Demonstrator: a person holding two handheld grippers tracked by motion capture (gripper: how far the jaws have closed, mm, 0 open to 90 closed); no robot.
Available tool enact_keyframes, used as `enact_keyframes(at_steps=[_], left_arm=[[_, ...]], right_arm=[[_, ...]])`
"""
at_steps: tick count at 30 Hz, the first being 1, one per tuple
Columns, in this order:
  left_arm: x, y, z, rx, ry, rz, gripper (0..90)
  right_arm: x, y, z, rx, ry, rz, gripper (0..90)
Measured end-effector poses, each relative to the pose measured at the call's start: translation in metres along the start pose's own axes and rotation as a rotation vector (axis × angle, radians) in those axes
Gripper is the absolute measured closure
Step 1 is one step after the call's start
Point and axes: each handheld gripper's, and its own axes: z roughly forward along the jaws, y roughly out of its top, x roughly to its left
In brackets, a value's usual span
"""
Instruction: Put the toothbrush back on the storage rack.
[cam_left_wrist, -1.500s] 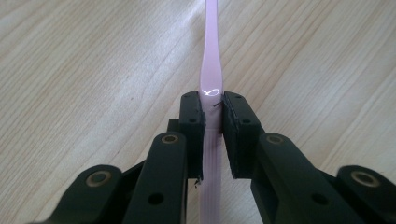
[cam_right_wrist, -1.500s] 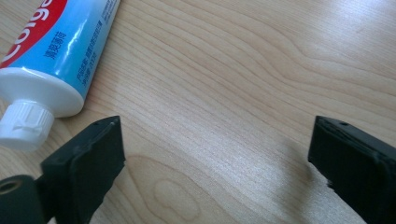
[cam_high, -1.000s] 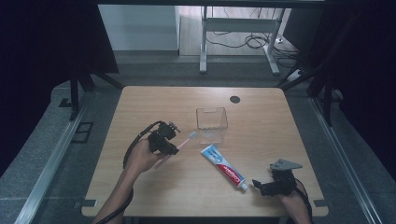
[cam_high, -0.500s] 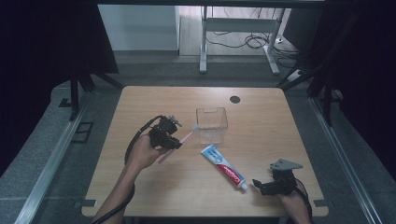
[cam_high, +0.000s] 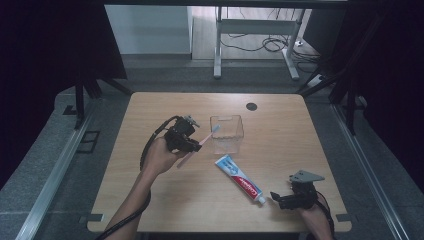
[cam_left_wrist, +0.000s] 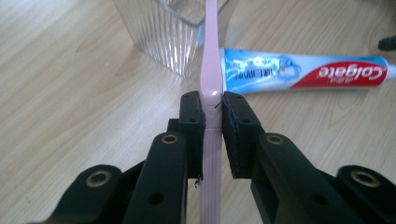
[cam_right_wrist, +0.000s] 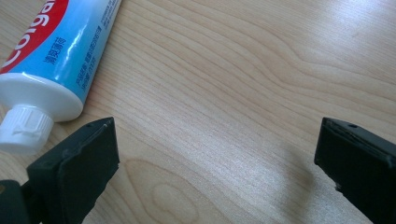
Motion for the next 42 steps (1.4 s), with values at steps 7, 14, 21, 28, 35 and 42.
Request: enact_keyframes(at_steps=[7,14,21,28,35,42], left_arm=[[0.0,0.014,0.0,-0.034,0.001,0.008,78.7],[-0.001,0.026,0.0,-0.065,-0.003,0.007,78.6],[0.0,0.037,-0.001,-0.096,-0.002,0.008,78.7],[0.0,0.049,-0.004,-0.135,-0.005,0.002,78.7],[-0.001,0.062,-0.001,-0.164,0.001,-0.002,78.7],[-0.003,0.075,0.004,-0.193,0.001,-0.005,78.7]], right_arm=[[0.0,0.0,0.0,0.002,0.003,0.003,0.0],[-0.001,0.0,0.0,-0.004,0.008,0.008,0.0],[-0.001,0.0,0.0,-0.003,0.006,0.006,0.0],[-0.001,0.0,0.0,-0.005,0.003,0.006,0.0],[-0.001,0.0,0.0,-0.002,0.004,0.005,0.0],[-0.001,0.0,0.001,-0.001,0.007,0.005,0.0]])
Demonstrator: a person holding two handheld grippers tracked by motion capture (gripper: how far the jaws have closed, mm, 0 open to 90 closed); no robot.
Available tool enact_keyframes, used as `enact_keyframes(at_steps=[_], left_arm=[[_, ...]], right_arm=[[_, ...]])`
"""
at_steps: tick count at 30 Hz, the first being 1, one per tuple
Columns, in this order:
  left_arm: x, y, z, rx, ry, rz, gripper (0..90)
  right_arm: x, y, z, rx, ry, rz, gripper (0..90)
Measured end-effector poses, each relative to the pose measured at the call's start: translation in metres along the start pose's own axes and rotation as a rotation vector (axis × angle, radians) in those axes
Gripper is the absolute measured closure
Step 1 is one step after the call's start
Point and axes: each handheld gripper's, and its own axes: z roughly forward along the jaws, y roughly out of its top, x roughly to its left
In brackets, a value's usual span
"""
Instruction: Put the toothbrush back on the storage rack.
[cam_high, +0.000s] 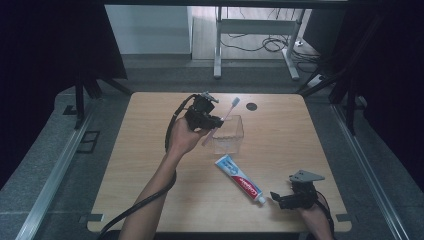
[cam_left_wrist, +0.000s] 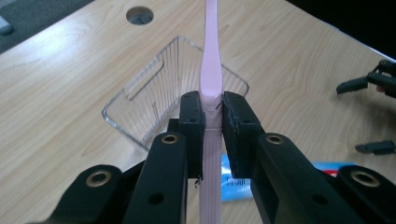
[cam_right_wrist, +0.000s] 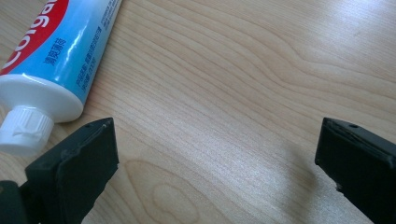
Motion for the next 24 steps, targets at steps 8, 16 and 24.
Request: enact_keyframes(at_steps=[8,16,24], left_arm=[[-0.003,0.015,0.01,-0.032,0.003,-0.004,78.7],[-0.007,0.025,0.021,-0.067,0.016,-0.002,78.7],[-0.004,0.031,0.034,-0.077,0.045,-0.005,78.7]], right_arm=[[0.001,0.0,0.0,-0.001,0.003,0.004,0.0],[0.0,0.0,0.001,-0.002,0.006,-0.003,0.0],[0.001,0.0,0.001,0.001,0.012,0.0,0.0]])
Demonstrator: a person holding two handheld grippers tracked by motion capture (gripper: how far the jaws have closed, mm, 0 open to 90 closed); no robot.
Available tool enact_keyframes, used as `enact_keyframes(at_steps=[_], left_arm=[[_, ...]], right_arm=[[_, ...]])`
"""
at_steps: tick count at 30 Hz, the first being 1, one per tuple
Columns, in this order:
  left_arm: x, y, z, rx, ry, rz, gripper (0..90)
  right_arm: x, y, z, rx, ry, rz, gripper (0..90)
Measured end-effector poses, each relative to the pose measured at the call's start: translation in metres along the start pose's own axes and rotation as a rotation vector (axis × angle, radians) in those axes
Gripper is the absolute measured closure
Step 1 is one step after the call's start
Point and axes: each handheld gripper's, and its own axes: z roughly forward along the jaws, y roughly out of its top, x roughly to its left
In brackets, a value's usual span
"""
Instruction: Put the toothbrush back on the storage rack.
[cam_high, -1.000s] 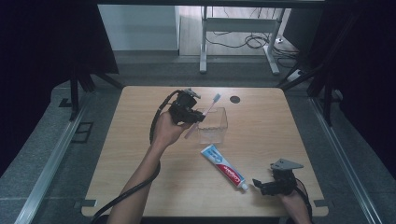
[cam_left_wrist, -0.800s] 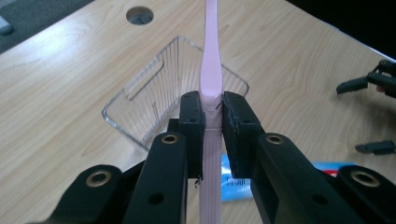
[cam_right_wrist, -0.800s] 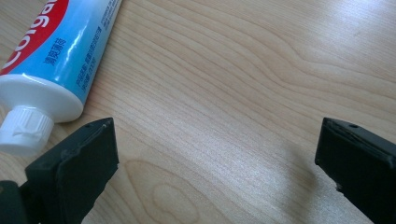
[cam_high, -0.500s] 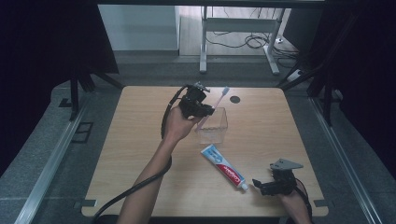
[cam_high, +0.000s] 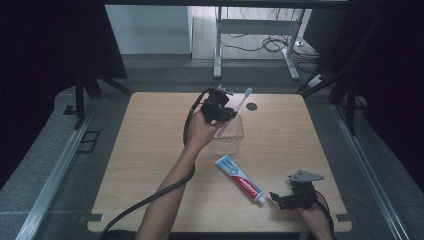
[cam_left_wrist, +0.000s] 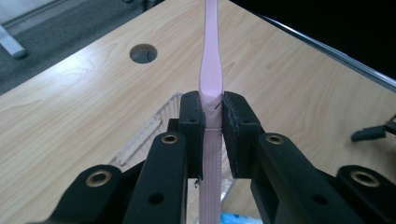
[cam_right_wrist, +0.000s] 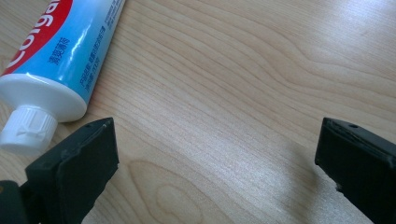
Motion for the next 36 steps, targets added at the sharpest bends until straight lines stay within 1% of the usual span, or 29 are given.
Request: enact_keyframes(at_steps=[4,7,9,13,14,16,19,25,28,36], left_arm=[[0.003,-0.001,0.007,-0.008,0.007,-0.011,78.7],[0.005,-0.003,0.013,-0.002,0.022,0.0,78.7],[0.006,-0.005,0.017,-0.004,0.026,-0.004,78.7],[0.006,-0.008,0.025,0.003,0.042,0.01,78.7],[0.006,-0.009,0.027,0.003,0.042,0.004,78.7],[0.005,-0.011,0.03,0.013,0.051,0.017,78.7],[0.004,-0.014,0.036,0.019,0.056,0.021,78.7],[0.004,-0.022,0.043,0.006,0.059,0.012,78.7],[0.004,-0.026,0.047,0.013,0.058,0.017,78.7],[0.004,-0.038,0.058,0.039,0.058,0.013,78.7]], right_arm=[[0.0,0.0,0.0,0.002,0.003,0.002,0.0],[0.0,0.0,0.0,0.001,0.003,0.002,0.0],[0.0,0.0,0.0,0.001,0.004,0.003,0.0],[0.0,0.0,0.0,0.0,0.008,0.002,0.0],[0.0,0.0,0.001,0.0,0.009,0.0,0.0],[0.0,0.0,0.001,0.0,0.009,0.0,0.0],[0.0,0.0,0.0,-0.001,0.009,0.0,0.0],[0.0,0.0,0.001,0.004,0.014,-0.001,0.0],[0.0,0.0,0.002,0.011,0.015,-0.001,0.0],[0.001,0.0,0.002,0.01,0.016,-0.004,0.0]])
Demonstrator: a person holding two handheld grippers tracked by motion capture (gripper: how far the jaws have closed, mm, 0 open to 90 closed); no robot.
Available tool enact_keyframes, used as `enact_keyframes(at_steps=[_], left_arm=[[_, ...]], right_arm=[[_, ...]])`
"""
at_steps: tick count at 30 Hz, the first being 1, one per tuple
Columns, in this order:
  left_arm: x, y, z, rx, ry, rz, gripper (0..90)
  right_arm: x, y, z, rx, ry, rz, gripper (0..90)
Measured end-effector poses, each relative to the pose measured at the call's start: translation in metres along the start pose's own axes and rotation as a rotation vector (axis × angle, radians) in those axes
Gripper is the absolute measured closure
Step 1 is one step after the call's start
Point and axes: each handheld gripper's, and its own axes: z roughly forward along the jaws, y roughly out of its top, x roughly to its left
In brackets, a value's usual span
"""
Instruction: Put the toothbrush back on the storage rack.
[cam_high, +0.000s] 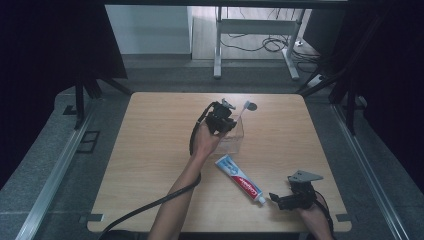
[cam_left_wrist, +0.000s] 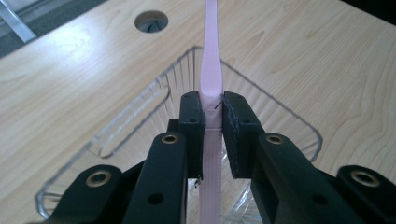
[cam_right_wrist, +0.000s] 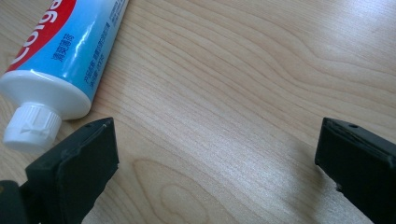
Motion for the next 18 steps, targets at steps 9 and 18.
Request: enact_keyframes(at_steps=[9,18], left_arm=[[-0.004,-0.004,0.007,0.058,0.02,0.025,78.6],[-0.009,-0.006,0.015,0.1,0.025,0.048,78.5]], right_arm=[[0.0,0.0,0.0,0.002,0.002,0.002,0.0],[0.0,0.0,0.001,0.005,0.002,-0.001,0.0]])
